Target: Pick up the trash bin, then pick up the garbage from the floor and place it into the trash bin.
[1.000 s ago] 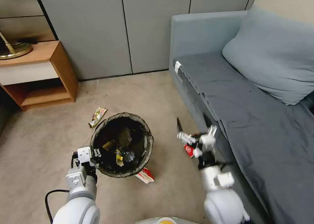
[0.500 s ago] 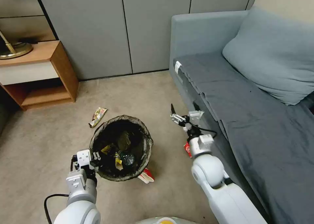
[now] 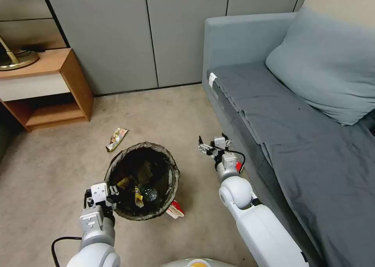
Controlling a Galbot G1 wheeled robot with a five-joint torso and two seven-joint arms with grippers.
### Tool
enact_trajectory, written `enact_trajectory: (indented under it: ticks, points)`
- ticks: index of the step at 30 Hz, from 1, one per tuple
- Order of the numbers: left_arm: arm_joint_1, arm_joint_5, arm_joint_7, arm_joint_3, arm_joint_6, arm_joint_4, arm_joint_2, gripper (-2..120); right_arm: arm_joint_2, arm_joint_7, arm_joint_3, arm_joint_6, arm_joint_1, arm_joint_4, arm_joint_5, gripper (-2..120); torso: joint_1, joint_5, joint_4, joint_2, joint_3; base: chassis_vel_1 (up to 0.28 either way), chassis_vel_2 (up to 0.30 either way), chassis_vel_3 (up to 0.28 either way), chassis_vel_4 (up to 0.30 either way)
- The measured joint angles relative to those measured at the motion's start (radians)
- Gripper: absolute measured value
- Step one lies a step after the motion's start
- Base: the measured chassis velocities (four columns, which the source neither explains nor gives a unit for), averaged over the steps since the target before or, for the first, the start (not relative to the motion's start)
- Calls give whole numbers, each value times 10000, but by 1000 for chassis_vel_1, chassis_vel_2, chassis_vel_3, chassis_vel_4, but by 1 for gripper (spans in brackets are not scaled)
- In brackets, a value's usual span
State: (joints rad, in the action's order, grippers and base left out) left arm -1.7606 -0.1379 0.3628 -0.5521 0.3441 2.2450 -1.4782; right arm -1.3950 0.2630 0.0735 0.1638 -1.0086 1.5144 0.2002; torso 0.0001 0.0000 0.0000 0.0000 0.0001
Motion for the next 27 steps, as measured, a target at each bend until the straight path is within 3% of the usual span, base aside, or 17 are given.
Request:
enact_trajectory:
  ticks: [19, 27]
  points:
    - [-159, 29, -46, -6, -63, 28, 18, 0, -228, -145, -58, -225, 530, -1776, -581, 100, 0, 0, 1, 0, 0, 0, 0, 0, 0]
    - [-213, 51, -52, -8, -107, 72, 25, 0, -168, -46, 226, 200, 624, -2165, -714, 100, -1, 0, 0, 0, 0, 0, 0, 0, 0]
